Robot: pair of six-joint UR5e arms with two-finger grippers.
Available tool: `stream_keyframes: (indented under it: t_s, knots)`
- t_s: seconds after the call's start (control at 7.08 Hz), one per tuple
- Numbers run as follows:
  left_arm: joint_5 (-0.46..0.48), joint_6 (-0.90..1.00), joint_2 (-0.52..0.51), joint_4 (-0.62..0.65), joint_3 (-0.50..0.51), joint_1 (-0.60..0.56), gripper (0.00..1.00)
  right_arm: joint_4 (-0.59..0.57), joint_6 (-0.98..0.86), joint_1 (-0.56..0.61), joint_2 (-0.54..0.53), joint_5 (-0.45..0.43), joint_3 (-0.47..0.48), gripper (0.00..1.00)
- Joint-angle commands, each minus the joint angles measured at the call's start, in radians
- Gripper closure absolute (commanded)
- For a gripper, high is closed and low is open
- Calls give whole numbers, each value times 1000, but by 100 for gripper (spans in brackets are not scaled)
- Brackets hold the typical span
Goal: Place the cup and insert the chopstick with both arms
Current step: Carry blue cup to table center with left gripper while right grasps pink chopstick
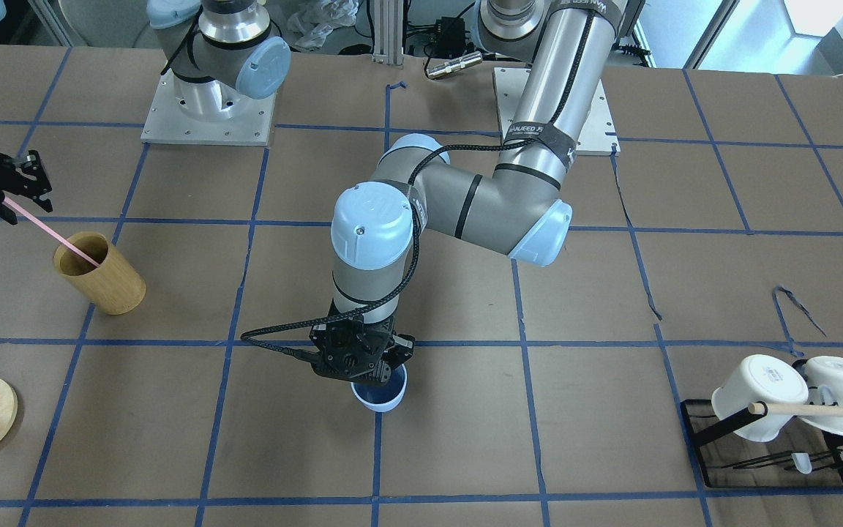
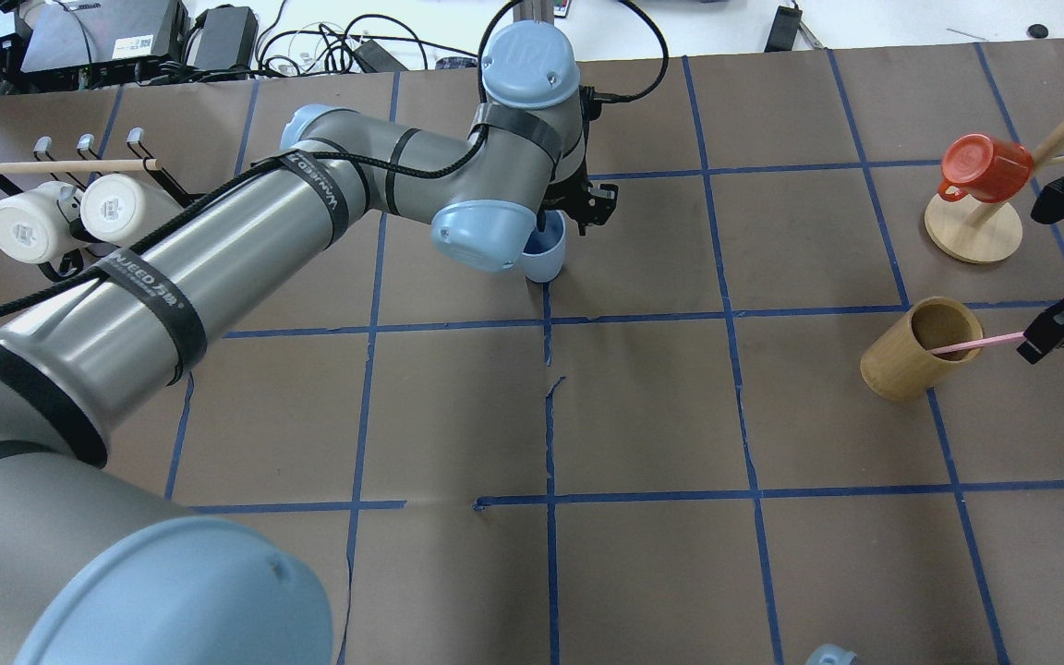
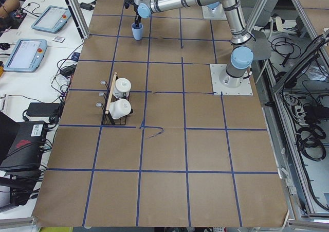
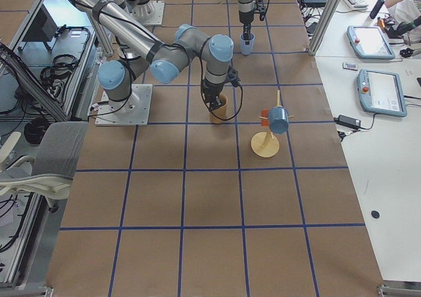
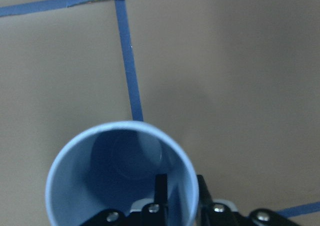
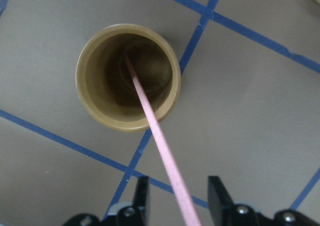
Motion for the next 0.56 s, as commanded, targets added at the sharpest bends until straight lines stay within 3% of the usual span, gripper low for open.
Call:
stream_keyframes:
  t_s: [0.0,0.28,0.42]
  knots:
    - [5,83,147,-230,32,52,0,-2,-2,0,4,-2,-2,78]
    - [-5,87,311,-544,6,91,0,1,9,0,4,-2,-10,93]
    - [-4,122,381,-659,-11,117,0,9,9,0,4,-4,-20,94]
